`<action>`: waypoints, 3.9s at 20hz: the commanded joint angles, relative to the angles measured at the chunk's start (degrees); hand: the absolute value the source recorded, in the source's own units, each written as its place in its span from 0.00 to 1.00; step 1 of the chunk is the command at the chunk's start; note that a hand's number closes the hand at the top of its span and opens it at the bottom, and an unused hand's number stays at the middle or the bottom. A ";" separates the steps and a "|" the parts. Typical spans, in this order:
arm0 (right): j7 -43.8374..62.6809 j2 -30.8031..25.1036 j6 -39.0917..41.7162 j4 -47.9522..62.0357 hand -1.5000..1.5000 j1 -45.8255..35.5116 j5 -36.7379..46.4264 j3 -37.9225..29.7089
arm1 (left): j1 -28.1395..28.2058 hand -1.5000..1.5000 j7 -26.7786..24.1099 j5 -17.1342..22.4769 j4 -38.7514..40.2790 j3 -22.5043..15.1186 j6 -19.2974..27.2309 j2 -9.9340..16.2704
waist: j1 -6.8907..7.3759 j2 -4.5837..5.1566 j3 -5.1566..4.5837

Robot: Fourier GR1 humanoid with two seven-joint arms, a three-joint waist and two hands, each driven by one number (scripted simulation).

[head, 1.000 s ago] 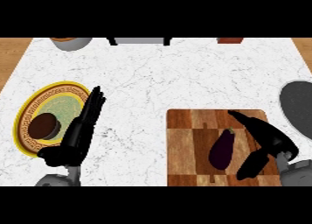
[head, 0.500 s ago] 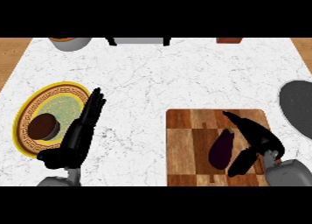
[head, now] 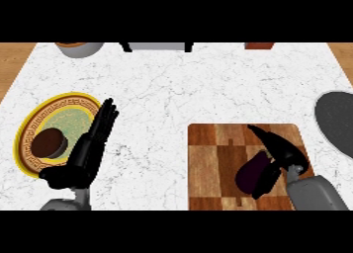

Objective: Pick the eggplant from the cutting board and place it in the pan

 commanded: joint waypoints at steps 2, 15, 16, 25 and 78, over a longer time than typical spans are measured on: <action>0.92 0.76 2.79 3.81 0.00 -2.41 1.68 -2.16 | -1.62 0.50 -2.24 0.04 3.98 1.91 -1.42 -1.01 | -0.03 0.23 0.22; -6.84 0.52 2.13 7.07 1.00 -2.18 9.02 3.22 | 0.10 0.50 -1.72 -1.81 2.44 0.67 -0.36 -2.21 | -0.05 0.20 0.22; -8.30 1.53 -1.41 9.14 1.00 -1.29 10.66 3.81 | 2.52 0.50 -2.96 -0.29 0.51 2.57 -3.00 1.01 | 0.23 0.21 0.23; -9.51 -2.50 -10.15 1.42 1.00 -2.61 15.53 -1.80 | 3.85 0.50 -0.84 -2.02 -3.22 0.76 -1.28 -1.00 | -0.06 0.08 0.21; -37.35 -23.90 -47.16 57.89 0.00 -19.52 4.54 -43.23 | -1.57 0.50 -0.77 -3.17 1.10 1.10 -3.68 -3.10 | 3.91 1.89 0.49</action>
